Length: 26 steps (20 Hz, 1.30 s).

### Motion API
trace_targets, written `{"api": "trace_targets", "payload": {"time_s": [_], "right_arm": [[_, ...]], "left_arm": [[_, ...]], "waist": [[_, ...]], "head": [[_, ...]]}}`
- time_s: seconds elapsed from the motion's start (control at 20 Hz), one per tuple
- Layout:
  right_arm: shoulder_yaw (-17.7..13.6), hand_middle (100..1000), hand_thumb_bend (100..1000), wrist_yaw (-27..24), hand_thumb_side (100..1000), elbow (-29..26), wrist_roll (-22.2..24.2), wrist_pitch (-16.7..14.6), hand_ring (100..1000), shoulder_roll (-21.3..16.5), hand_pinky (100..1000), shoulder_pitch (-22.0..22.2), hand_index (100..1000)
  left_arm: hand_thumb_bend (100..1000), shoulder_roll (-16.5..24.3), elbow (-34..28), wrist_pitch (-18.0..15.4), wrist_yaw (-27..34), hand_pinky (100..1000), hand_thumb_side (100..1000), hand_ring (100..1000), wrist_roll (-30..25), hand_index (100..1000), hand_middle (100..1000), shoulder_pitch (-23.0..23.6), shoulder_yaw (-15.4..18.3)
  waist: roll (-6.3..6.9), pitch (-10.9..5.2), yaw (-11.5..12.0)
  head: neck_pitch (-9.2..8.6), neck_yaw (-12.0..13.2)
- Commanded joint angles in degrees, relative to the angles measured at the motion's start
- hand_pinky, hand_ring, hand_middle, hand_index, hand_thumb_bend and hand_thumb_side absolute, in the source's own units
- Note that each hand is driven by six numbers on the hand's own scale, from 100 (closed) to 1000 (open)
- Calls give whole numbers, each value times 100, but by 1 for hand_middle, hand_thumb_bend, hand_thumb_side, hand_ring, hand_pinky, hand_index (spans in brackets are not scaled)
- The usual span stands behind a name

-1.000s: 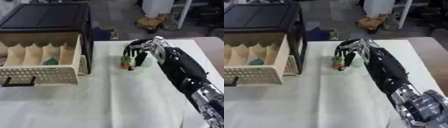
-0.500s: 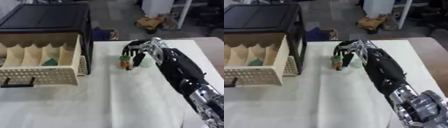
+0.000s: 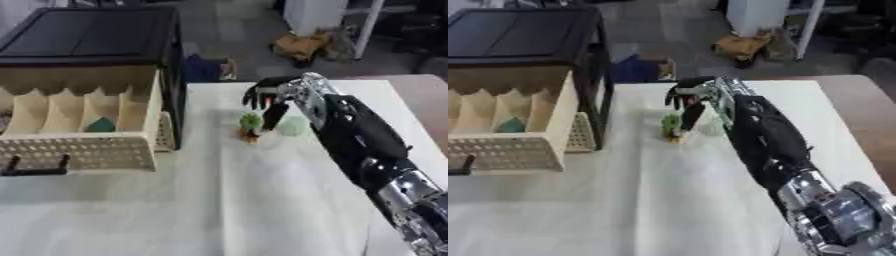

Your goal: Pick up objects from table and place into drawer.

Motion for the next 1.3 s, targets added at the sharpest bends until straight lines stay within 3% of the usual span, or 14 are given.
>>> {"api": "trace_targets", "payload": {"time_s": [0.05, 1.3], "right_arm": [[-51, 711, 528, -88, 374, -300, -9, 97, 731, -128, 669, -188, 886], [-236, 748, 519, 552, 328, 284, 26, 266, 770, 56, 685, -308, 897]], "left_arm": [[100, 73, -71, 2, -26, 550, 1000, 535, -42, 807, 627, -29, 23], [100, -4, -71, 43, -59, 550, 1000, 532, -197, 801, 625, -4, 15]], "waist": [[2, -89, -6], [-7, -14, 78]], "head": [[-66, 1], [-169, -92]]}}
